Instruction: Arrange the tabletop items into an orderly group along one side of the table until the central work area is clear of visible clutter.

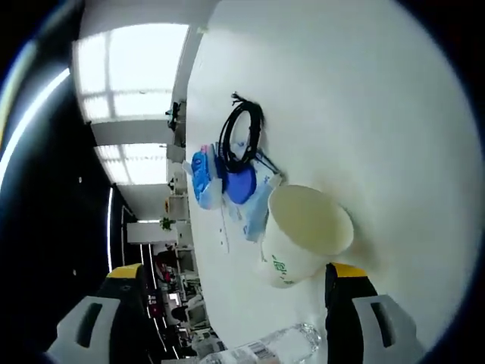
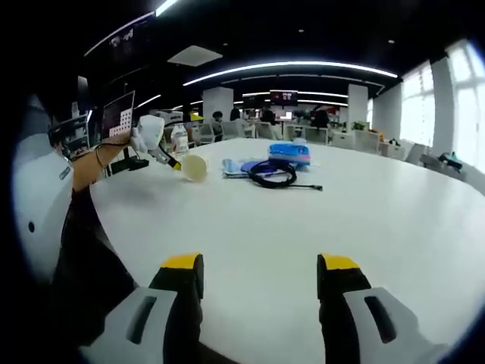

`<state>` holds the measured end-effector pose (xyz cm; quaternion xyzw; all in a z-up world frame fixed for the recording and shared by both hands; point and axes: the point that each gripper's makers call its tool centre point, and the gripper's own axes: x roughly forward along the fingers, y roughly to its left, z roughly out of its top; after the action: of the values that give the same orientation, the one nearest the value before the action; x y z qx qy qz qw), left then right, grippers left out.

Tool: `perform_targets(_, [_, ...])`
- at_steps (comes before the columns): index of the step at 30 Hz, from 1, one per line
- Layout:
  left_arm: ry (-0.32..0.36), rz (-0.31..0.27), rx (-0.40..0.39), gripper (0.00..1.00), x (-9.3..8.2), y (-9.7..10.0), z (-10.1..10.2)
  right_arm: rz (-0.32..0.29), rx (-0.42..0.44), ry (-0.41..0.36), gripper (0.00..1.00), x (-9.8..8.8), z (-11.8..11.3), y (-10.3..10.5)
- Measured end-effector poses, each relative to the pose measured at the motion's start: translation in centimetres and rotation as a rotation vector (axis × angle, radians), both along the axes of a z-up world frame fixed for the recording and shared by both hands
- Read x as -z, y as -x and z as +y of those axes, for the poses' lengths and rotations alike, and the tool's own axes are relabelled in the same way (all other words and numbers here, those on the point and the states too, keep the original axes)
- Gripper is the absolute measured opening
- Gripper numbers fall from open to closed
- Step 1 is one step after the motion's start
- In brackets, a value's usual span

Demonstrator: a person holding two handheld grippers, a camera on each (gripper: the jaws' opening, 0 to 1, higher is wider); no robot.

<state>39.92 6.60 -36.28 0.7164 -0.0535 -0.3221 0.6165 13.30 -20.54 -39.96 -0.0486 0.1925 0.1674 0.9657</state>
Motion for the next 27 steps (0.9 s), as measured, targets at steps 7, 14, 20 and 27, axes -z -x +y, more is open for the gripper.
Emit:
perform_targets(7, [-0.014, 0.009, 0.022, 0.90, 0.5, 0.2, -0.6, 0.008, 0.009, -0.013, 0.57, 0.3, -0.3, 0.1])
perform_targets(14, [-0.046, 0.023, 0.040, 0.88, 1.4, 0.5, -1.2, 0.009, 0.012, -0.018, 0.57, 0.3, -0.5, 0.1])
perform_targets(20, [-0.049, 0.033, 0.079, 0.87, 1.5, 1.0, -2.0, 0.021, 0.014, -0.023, 0.57, 0.8, -0.6, -0.2])
perform_targets(27, [-0.046, 0.067, 0.088, 0.78, 1.9, 1.1, -2.5, 0.025, 0.017, -0.028, 0.56, 0.9, -0.6, -0.3])
